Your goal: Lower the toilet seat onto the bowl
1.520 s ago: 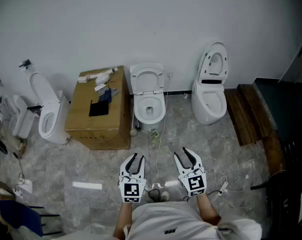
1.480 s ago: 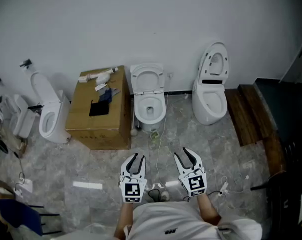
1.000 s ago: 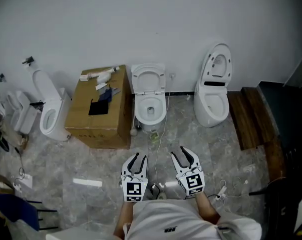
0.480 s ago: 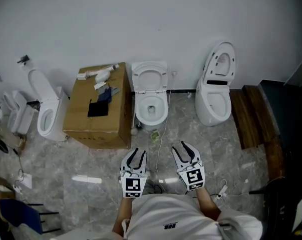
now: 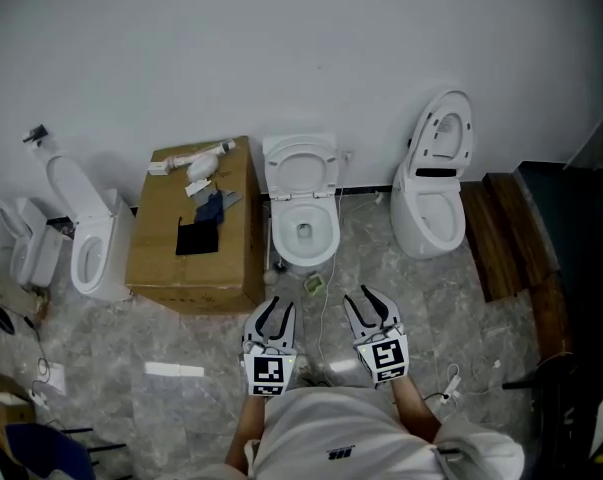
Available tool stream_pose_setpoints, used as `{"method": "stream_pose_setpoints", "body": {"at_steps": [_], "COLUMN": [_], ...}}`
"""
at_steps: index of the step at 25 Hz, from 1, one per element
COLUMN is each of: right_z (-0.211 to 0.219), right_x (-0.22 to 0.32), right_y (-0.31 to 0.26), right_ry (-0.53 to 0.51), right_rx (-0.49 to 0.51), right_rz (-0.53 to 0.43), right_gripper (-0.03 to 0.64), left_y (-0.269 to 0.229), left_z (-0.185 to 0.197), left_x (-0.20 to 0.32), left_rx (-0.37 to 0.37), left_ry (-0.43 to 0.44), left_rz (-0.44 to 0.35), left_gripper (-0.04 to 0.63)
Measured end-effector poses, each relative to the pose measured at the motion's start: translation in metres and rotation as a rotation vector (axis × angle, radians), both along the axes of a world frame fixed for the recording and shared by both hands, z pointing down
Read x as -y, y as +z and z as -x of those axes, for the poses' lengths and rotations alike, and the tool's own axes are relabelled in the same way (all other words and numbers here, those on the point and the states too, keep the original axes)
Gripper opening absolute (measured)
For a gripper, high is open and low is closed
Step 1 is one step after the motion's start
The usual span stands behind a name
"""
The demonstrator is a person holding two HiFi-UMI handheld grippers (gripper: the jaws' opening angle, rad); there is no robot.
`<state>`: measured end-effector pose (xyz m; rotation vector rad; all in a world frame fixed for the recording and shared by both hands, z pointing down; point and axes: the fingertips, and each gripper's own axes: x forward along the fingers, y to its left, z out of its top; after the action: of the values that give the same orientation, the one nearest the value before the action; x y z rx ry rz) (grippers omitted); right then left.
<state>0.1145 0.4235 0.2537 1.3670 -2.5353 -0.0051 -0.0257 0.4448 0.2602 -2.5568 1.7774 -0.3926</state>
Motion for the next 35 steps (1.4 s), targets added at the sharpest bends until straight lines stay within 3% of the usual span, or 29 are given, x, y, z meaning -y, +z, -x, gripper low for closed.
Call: {"method": "stream_pose_setpoints", "body": {"at_steps": [9,21,35], "right_z": [0.034,0.046,0.048], "right_x": [0.045,0.077,0.149], "right_y": [0.005,0.012,0.019], "right_ry": [0.037,0.093,0.072], "right_rx": [-0.006,-0.017,-0.023], "right_rz": [-0.016,-0.004,0.024], "right_gripper": [0.155,0.155,0.155], "left_y": [0.005,0.008,0.017], "left_z": [0.029,0.041,0.042], "left_x": [0.053,0.094,0.163], "left_rx": [-0.005,-0.008,-0.013], "left_ry": [0.054,0.103,0.078], "left_rz": [-0.004,-0.007,0.015], "left_gripper": [0.135,0.135,0.135]}}
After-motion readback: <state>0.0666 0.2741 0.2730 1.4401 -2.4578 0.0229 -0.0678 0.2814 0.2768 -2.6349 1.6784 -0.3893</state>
